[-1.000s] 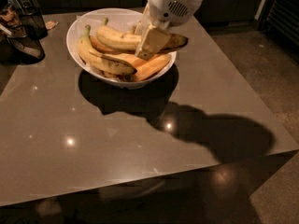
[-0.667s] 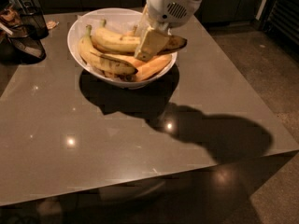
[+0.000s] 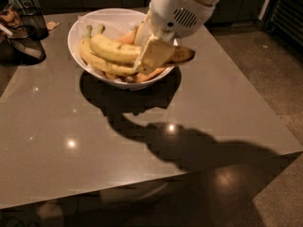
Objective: Pick banana from white bowl
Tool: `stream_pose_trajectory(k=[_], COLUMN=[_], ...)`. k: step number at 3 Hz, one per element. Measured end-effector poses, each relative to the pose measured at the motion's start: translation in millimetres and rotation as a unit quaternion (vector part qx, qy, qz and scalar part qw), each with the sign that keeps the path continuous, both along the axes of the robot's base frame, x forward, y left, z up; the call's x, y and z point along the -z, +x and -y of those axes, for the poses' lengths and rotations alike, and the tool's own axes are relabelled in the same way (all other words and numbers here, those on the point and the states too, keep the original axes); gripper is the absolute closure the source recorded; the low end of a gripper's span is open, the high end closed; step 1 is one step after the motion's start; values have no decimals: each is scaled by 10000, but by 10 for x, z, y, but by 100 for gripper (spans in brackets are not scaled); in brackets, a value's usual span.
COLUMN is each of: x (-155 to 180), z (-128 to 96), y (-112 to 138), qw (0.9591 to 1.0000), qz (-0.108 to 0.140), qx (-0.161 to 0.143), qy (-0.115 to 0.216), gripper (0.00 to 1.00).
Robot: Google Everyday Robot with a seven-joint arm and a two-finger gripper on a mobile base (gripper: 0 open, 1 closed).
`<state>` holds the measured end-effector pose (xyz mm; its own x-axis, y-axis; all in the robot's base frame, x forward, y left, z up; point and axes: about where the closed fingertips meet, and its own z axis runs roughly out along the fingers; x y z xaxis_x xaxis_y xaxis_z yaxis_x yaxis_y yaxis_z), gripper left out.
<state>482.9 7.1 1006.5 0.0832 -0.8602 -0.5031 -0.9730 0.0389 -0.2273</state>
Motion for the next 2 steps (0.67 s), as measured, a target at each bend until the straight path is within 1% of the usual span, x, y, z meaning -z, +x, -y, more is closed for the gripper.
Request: stream_pose_trajectory(k=[1,2], x=[-36,-33], z=[-52,-50], y=[-413,-455], qw=[9998,9998], qz=[-60,-60], qx=[84,76], qy=[164,154], gripper=[100,100])
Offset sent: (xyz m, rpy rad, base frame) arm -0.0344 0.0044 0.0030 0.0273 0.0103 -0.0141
